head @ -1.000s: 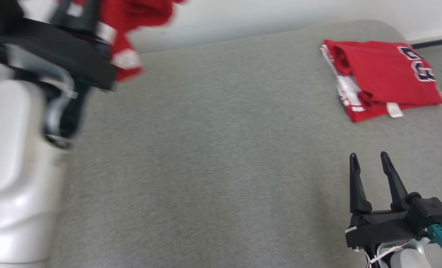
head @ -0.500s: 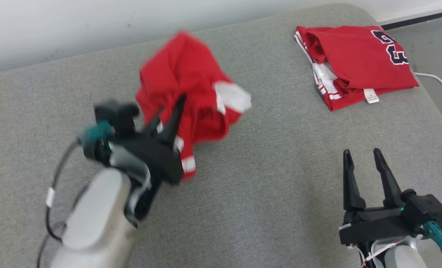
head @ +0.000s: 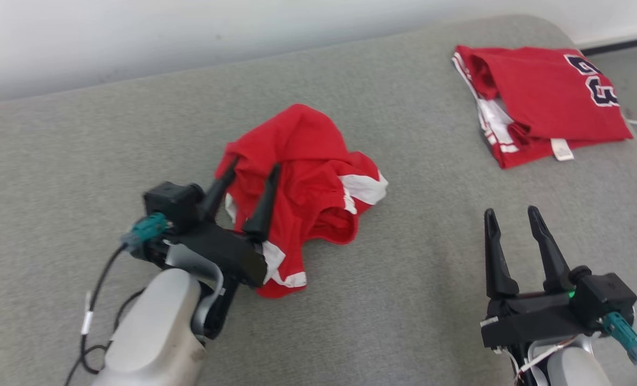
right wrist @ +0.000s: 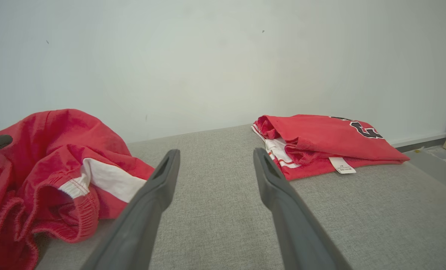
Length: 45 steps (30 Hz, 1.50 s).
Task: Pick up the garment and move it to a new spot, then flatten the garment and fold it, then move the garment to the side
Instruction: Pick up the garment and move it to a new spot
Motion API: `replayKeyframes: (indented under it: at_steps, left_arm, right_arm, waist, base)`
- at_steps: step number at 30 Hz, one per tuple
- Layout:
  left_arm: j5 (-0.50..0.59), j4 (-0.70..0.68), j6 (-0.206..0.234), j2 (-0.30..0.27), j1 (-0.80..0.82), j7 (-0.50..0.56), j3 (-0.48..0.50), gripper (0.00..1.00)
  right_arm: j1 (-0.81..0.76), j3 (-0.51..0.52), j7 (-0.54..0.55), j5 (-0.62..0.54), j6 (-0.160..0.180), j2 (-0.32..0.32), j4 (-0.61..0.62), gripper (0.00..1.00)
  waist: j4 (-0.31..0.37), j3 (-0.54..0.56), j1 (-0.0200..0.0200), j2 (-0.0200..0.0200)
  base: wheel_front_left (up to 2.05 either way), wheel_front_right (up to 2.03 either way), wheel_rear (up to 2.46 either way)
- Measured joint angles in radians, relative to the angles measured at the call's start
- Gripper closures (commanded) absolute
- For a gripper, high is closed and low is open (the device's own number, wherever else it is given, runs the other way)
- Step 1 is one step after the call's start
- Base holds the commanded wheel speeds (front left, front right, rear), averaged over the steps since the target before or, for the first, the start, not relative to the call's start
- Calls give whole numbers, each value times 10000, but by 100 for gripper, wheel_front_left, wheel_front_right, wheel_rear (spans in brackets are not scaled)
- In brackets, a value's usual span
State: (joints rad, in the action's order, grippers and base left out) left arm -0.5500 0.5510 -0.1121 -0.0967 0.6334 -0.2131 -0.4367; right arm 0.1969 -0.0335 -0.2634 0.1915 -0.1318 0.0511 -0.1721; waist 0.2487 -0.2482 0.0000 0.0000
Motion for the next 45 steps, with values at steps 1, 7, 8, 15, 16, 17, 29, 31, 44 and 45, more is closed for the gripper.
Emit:
replayKeyframes:
  at_steps: [1,7,8,15,16,17,29,31,44,45]
  left_arm:
    - [2,-100,73,-46,2,-102,90,0]
    - [207,-1024,539,-640,-418,-420,725,0]
    - [267,-1227,631,-788,-578,-431,813,0]
    - [506,-2859,1204,-1630,-2024,-481,1766,0]
    - [529,-3083,1277,-1722,-2315,-481,1941,0]
    - [569,-3574,1417,-1879,-2909,-483,2290,0]
    - [915,-5655,1333,-2056,-5735,-499,3444,0]
    - [965,-5701,1193,-2006,-5965,-504,3519,0]
    - [1189,-5319,393,-1260,-6426,-506,4050,0]
    - [1221,-5283,311,-1239,-6427,-506,4031,0]
  right_arm:
    - [-55,48,0,-29,-2,0,0,0]
    - [-281,163,-2,-276,0,-2,52,0]
    - [-314,178,0,-326,0,-2,58,0]
    - [-444,125,-2,-545,0,-4,56,0]
    - [-479,111,-2,-568,-2,-6,52,0]
    - [-548,92,0,-627,0,-6,46,0]
    - [-1063,211,-2,-773,0,232,228,0]
    - [-1184,259,-2,-775,-2,263,282,0]
    - [-1755,297,-2,-777,0,238,228,0]
    - [-1765,299,-2,-777,0,234,215,0]
  waist:
    - [-76,46,0,0]
    - [-598,396,-1,-1]
    - [-691,463,0,-1]
    - [-1322,941,-1,0]
    - [-1404,1014,-1,0]
    - [-1546,1161,-1,-1]
    - [-2178,1762,-2,0]
    - [-2244,1824,-2,0]
    - [-2382,2244,-2,0]
    - [-2386,2248,-1,0]
  base:
    - [0,0,0]
    - [0,0,0]
    - [0,0,0]
    - [0,0,0]
    - [0,0,0]
    - [0,0,0]
    - [0,0,0]
    - [0,0,0]
    - [0,0,0]
    - [0,0,0]
